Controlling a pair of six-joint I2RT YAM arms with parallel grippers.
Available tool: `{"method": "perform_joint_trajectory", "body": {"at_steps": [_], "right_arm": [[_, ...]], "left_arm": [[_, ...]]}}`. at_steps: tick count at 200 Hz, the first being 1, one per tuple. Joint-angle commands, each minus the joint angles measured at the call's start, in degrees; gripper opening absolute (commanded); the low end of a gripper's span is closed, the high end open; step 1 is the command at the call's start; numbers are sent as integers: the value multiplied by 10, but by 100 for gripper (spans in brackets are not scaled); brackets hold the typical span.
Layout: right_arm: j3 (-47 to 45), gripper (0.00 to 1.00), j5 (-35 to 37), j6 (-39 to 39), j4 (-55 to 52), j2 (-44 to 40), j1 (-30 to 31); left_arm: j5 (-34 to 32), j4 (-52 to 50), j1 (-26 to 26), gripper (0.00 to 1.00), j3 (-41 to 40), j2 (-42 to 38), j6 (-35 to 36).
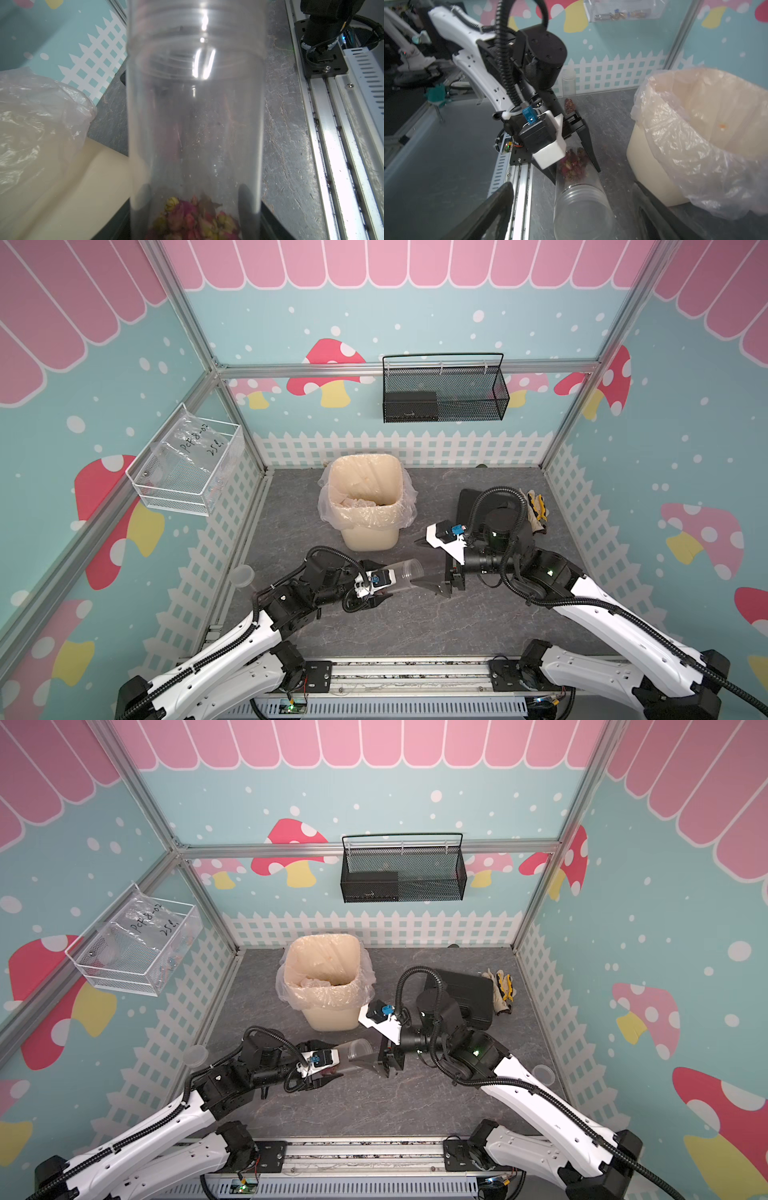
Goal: Empty the moldy dried flower tea in the jars
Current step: Unscrew the lid from the jar.
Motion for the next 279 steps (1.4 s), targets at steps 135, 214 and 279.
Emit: {"method": "perform_joint_trajectory", "body": {"at_steps": [135,214,279], "right_arm": [[20,55,0,206,-121,101,-2],[58,28,37,-287,-115,93,0],[39,20,102,-606,-90,87,9]], "left_arm": [[-6,-5,-7,20,-1,-4,13],[24,1,-8,20,-2,0,10],[28,0,-11,20,-2,6,13]]}}
